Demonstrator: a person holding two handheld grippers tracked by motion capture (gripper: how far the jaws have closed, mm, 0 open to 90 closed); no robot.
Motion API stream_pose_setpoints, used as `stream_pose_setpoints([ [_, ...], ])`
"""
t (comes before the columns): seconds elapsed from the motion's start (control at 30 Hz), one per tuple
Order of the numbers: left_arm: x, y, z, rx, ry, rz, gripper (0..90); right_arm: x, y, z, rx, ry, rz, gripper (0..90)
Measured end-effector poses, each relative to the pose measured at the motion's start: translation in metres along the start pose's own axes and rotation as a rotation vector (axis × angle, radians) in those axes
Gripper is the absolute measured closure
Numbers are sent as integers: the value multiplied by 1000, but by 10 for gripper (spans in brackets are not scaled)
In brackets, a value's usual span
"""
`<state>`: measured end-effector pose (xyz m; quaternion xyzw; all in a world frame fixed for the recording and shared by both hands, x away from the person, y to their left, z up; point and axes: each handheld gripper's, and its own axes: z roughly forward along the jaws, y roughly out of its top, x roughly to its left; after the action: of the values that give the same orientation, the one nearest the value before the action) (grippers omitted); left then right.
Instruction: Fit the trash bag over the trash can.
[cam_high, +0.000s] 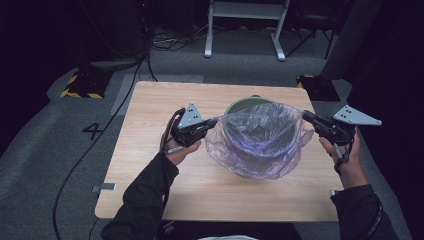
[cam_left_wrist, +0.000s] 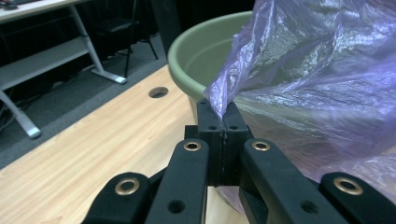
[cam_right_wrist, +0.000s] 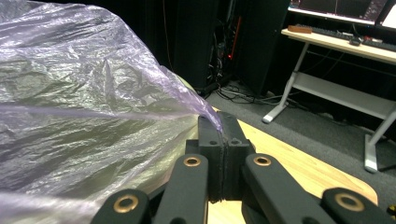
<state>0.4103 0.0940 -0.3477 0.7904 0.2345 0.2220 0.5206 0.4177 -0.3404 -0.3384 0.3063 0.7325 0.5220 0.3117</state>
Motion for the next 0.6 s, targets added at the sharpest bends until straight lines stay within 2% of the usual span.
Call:
stream_pose_setpoints([
  [0.07,3,4,5,2,19,8,896,-2,1,4,10,-2,4,898],
  [0.17,11,7,12,-8,35,-2,896,-7,2,11,29,-18,5,897],
  [0.23,16,9,18,-20,31,-25,896,-11,2,17,42,-22,10,895],
  [0.33,22,9,25,-24,46,-35,895,-17,2,27,65,-28,20,891],
  [0.6,38,2,50,4,63,-88,896,-29,-7,46,102,-37,65,892],
])
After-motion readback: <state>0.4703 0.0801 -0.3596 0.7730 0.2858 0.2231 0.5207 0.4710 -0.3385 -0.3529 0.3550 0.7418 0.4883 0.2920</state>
